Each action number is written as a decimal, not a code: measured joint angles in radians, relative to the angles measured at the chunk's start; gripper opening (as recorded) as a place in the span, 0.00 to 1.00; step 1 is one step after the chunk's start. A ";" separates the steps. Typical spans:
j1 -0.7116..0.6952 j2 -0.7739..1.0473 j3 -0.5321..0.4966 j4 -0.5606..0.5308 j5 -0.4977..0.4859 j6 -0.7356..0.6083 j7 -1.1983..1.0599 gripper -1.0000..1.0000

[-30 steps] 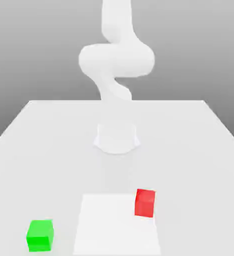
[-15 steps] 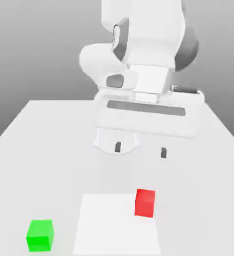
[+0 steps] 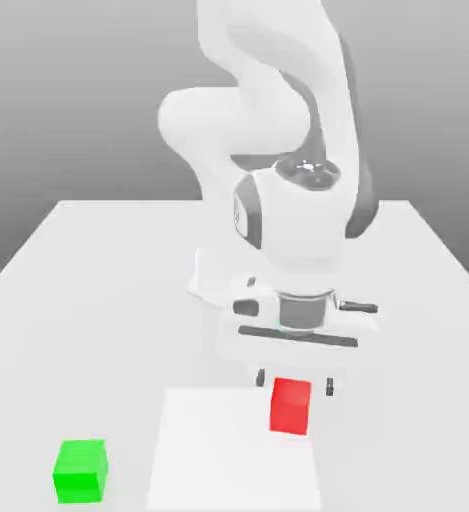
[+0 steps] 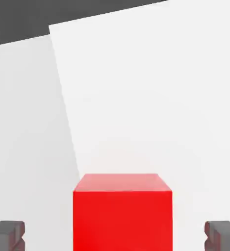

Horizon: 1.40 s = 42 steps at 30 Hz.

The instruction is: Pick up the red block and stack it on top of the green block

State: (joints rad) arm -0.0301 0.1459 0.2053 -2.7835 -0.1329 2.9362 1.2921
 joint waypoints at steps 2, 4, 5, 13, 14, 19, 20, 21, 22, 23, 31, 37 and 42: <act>0.024 0.040 -0.033 0.004 -0.038 0.032 0.027 0.50; 0.059 0.080 -0.076 0.006 -0.065 0.066 0.045 0.50; 0.070 0.092 -0.089 0.007 -0.073 0.076 0.051 0.00; 0.060 0.078 -0.076 0.006 -0.064 0.065 0.045 0.00; 0.049 0.061 -0.061 0.005 -0.048 0.051 0.034 0.00; 0.015 -0.035 -0.004 -0.005 0.046 -0.027 -0.033 0.00; 0.021 -0.054 -0.005 -0.008 0.064 -0.042 -0.045 0.00; 0.019 -0.072 0.001 -0.011 0.080 -0.057 -0.058 0.00; 0.020 -0.089 0.004 -0.014 0.093 -0.072 -0.067 0.00; 0.020 -0.106 0.008 -0.018 0.106 -0.086 -0.077 0.00; 0.067 -0.139 -0.089 0.051 0.186 -0.187 -0.068 0.00; -0.092 -0.087 -0.202 0.177 0.204 -0.261 0.021 0.00; -0.182 -0.036 -0.269 0.282 0.187 -0.320 0.120 0.00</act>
State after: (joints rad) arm -0.2124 0.1098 -0.0632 -2.5013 0.0542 2.6165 1.4119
